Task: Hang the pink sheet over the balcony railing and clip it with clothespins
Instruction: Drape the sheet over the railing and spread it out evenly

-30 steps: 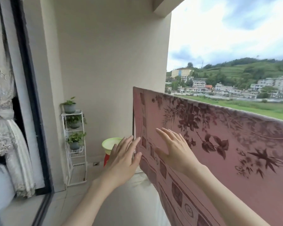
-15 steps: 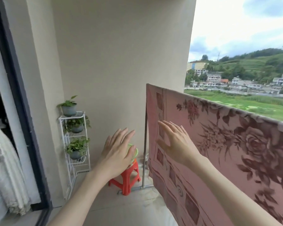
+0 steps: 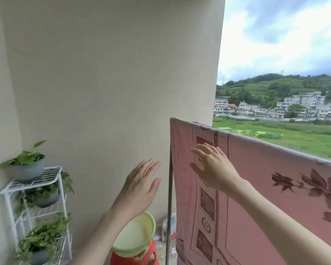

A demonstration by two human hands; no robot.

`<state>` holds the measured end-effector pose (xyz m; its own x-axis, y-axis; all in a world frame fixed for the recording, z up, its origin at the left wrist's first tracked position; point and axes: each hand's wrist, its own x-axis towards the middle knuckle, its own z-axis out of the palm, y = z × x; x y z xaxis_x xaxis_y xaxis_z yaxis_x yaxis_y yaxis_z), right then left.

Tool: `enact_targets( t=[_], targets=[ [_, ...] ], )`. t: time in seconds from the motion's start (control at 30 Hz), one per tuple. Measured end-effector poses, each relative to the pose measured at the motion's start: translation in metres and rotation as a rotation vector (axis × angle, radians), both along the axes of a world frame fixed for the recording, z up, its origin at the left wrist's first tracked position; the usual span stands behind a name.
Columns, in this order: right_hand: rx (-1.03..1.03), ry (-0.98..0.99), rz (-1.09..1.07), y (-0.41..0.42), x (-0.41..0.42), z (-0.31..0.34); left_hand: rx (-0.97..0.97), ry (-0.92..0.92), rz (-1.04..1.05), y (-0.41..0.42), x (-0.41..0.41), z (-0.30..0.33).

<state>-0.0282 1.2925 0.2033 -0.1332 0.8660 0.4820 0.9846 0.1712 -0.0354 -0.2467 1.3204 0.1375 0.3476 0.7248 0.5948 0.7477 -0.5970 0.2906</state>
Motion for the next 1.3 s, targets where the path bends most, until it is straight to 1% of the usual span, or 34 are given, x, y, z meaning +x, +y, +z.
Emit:
enact_targets(
  t=[0.13,0.33,0.43,0.53,0.63,0.67,0.73,0.83,0.87,0.97,1.0,1.07,1.1,1.13,1.23,1.3],
  targets=[
    [0.015,-0.049,-0.084,0.091,0.002,0.015,-0.018,0.021,-0.11,0.092,0.015,-0.01],
    [0.028,-0.144,-0.195,0.245,-0.003,0.022,-0.098,-0.016,-0.18,0.246,0.022,-0.023],
    [0.072,-0.124,-0.253,0.32,-0.001,0.032,-0.14,-0.093,-0.21,0.322,0.032,-0.013],
    [0.078,-0.112,-0.319,0.384,0.003,0.05,-0.166,-0.102,-0.245,0.384,0.038,0.0],
    [-0.015,-0.078,-0.378,0.435,0.006,0.056,-0.194,-0.168,-0.301,0.438,0.043,0.012],
    [-0.028,-0.068,-0.396,0.448,0.007,0.053,-0.223,-0.226,-0.322,0.456,0.047,0.017],
    [0.043,-0.07,-0.442,0.466,0.008,0.045,-0.324,-0.387,-0.377,0.49,0.059,0.027],
    [0.173,-0.08,-0.493,0.477,0.007,0.038,-0.557,-0.624,-0.559,0.528,0.089,0.045],
    [0.187,-0.068,-0.489,0.479,0.006,0.038,-0.642,-0.671,-0.651,0.538,0.099,0.049],
    [0.166,-0.022,-0.49,0.485,0.0,0.038,-0.848,-0.715,-0.953,0.565,0.126,0.05],
    [0.169,-0.004,-0.51,0.487,-0.003,0.039,-0.908,-0.763,-1.027,0.573,0.132,0.048],
    [0.19,0.04,-0.578,0.492,-0.006,0.039,-0.99,-0.907,-1.08,0.586,0.139,0.046],
    [0.21,0.057,-0.616,0.495,-0.008,0.039,-0.981,-0.957,-1.072,0.592,0.141,0.047],
    [0.234,0.061,-0.655,0.499,-0.01,0.039,-0.939,-0.965,-1.054,0.6,0.142,0.049],
    [0.277,0.042,-0.723,0.511,-0.018,0.04,-0.752,-0.821,-1.072,0.615,0.143,0.059],
    [0.296,0.061,-0.74,0.517,-0.025,0.04,-0.727,-0.785,-1.094,0.619,0.142,0.065]
  ],
)
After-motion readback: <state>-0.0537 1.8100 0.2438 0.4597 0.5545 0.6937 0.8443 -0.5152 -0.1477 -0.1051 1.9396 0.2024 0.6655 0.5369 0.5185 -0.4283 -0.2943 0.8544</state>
